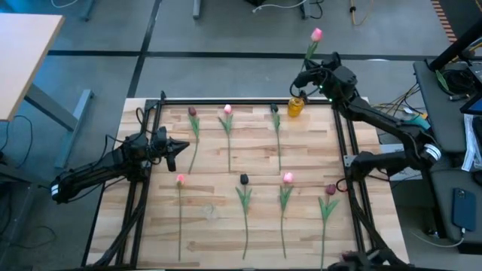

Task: Sort flowers into vase by color
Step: Put the top right pink tulip flower into the yellow crystal vase

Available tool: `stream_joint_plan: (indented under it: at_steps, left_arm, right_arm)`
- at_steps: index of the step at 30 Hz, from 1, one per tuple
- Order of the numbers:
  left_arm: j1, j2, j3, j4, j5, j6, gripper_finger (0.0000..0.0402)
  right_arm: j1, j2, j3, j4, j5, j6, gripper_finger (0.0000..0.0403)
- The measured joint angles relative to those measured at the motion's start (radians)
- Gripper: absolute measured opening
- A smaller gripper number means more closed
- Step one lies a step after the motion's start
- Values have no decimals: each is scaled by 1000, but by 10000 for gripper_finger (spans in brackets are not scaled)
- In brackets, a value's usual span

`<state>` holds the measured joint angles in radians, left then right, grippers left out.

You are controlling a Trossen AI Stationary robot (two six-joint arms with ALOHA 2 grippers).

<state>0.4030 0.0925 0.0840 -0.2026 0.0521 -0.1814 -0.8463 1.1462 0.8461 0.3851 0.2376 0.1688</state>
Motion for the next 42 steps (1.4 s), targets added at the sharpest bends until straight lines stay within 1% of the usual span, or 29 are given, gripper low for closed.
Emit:
stream_joint_plan:
  at_steps: [5,15,27,35,42]
  left_arm:
    - [0,0,0,0,0,0,0]
    - [0,0,0,0,0,0,0]
    - [0,0,0,0,0,0,0]
    - [0,0,0,0,0,0,0]
    - [0,0,0,0,0,0,0]
  right_arm:
    - [0,41,0,16,26,-9,12]
    - [-3,96,-18,21,26,-5,12]
    - [-3,126,-64,11,26,-28,12]
    - [-3,126,-65,-78,26,-74,13]
    - [-3,125,-65,-170,26,-76,13]
